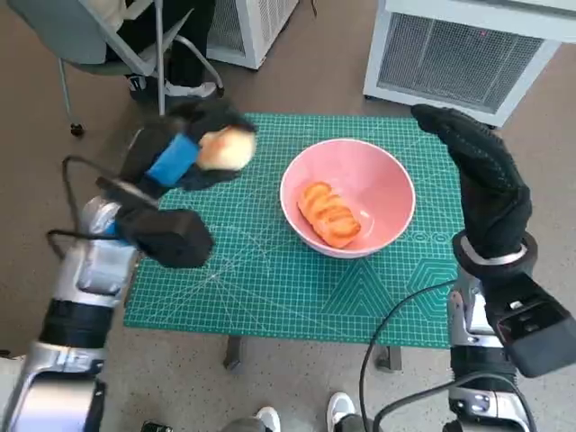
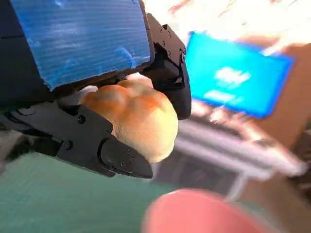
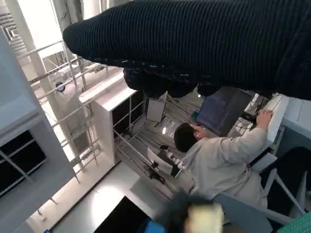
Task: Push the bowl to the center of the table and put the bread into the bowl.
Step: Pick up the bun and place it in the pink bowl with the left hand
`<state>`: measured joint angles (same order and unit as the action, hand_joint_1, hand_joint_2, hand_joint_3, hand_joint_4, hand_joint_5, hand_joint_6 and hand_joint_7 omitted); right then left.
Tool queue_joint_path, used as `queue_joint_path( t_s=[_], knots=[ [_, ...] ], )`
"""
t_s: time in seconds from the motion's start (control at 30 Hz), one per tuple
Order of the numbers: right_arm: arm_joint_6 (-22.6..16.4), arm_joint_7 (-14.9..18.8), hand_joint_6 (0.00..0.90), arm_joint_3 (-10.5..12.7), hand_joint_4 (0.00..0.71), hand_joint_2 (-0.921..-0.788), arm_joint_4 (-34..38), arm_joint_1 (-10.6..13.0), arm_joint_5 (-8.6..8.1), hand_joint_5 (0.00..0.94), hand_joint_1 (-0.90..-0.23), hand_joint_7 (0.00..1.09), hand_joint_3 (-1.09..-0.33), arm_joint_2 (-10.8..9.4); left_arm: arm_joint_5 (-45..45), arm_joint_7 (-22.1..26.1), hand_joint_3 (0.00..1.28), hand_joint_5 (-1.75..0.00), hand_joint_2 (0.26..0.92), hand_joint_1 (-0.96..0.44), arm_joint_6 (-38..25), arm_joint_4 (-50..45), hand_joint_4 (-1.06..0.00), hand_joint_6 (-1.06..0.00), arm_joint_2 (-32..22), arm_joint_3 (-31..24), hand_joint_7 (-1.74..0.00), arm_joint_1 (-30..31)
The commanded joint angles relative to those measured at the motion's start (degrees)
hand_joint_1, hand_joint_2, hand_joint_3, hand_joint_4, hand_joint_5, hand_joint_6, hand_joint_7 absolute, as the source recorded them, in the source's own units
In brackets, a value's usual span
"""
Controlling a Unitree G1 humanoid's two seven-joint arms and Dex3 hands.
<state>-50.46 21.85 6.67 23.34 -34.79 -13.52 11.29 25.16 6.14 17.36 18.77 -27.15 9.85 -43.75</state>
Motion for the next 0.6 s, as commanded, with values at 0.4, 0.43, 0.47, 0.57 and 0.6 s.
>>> queue_joint_path(
  t_s=[0.4, 0.43, 0.47, 0.57, 0.6],
  knots=[
    [-0.72, 0.24, -0.001, -0.18, 0.289, -0.921, 1.31, -0.08, 0.58, 0.006, -0.595, 0.67, -0.777, 0.04, 3.45, 1.88, 0.12, -1.17, 0.921, 0.00, 5.95, 14.98, -0.62, -0.57, 10.89, 9.89, -1.29, -13.05],
    [-0.74, 0.21, -0.001, -0.18, 0.288, -0.921, 1.24, -0.04, 0.60, 0.006, -0.595, 0.68, -0.778, 0.06, 3.60, 1.74, 0.13, -1.19, 0.921, 0.00, 6.38, 16.48, -0.60, -0.56, 11.40, 10.29, -1.30, -13.64],
    [-0.75, 0.21, -0.001, -0.15, 0.287, -0.921, 1.12, 0.06, 0.56, 0.005, -0.595, 0.68, -0.778, 0.09, 3.68, 1.72, 0.14, -1.20, 0.921, 0.00, 7.05, 18.96, -0.60, -0.55, 12.22, 10.86, -1.31, -14.48],
    [-0.77, 0.13, -0.001, -0.08, 0.286, -0.921, 0.86, 0.33, 0.55, 0.005, -0.595, 0.68, -0.780, 0.17, 3.92, 1.87, 0.17, -1.24, 0.921, 0.00, 8.57, 24.40, -0.57, -0.53, 13.79, 12.01, -1.33, -16.34],
    [-0.74, 0.10, -0.001, -0.04, 0.286, -0.921, 0.70, 0.46, 0.53, 0.005, -0.595, 0.68, -0.780, 0.21, 4.02, 2.19, 0.17, -1.25, 0.921, 0.00, 8.83, 26.00, -0.56, -0.52, 14.26, 12.37, -1.33, -16.87]
  ],
)
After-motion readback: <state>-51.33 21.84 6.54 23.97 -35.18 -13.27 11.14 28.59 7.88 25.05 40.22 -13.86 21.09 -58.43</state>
